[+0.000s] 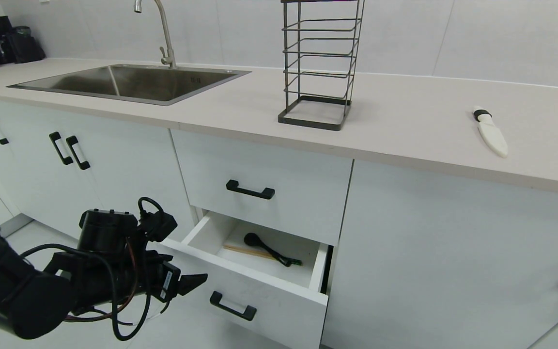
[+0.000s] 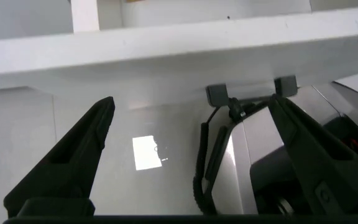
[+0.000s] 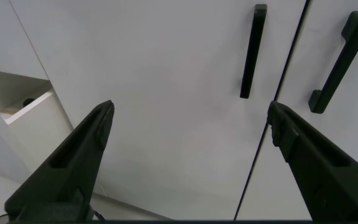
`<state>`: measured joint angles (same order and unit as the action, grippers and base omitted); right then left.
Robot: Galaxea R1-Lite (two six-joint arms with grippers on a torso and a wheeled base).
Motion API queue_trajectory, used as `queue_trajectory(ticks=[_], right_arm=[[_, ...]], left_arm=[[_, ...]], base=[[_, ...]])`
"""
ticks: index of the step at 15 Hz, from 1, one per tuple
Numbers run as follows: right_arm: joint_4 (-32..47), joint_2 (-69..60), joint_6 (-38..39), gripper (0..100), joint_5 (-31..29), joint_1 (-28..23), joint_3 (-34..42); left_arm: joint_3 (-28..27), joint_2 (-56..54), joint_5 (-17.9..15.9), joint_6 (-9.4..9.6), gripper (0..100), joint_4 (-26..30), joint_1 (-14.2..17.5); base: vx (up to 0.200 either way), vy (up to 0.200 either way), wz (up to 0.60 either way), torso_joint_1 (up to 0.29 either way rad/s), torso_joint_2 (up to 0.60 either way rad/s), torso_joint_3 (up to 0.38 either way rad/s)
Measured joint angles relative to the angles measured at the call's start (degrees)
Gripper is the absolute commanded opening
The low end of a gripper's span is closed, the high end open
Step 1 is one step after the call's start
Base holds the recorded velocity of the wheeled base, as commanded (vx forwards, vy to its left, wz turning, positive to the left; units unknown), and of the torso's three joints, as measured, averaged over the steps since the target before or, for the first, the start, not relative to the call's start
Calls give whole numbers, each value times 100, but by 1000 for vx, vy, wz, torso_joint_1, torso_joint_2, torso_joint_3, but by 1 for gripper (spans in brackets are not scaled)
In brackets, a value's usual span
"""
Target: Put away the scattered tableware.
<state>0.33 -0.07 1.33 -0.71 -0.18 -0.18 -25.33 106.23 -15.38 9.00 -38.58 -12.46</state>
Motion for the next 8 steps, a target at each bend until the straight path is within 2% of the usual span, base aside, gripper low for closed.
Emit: queue_trajectory(ticks=[8], right_arm=[[2,0,0,100,2,0,0]], left_arm=[[-630,534,-7,6,100,-83,0]], base=[[0,0,0,0,0,0]])
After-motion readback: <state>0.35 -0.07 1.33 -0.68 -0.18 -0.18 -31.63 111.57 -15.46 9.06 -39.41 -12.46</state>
